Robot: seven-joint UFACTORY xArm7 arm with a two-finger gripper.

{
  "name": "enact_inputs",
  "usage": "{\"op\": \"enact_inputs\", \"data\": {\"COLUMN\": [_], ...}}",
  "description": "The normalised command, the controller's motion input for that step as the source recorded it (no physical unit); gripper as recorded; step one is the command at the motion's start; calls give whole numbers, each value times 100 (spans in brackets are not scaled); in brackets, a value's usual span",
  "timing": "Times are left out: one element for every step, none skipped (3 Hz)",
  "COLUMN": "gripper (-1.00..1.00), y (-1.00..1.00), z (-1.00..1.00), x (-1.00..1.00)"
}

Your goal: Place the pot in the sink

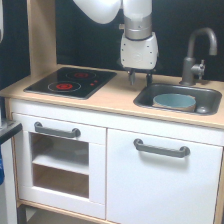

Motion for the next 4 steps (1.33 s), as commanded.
{"op": "enact_inputs", "data": {"gripper": [100, 100, 100, 100], "y": [-4, -5, -7, -7], "z": [49, 42, 34, 29], "x": [-34, -33, -32, -28]}}
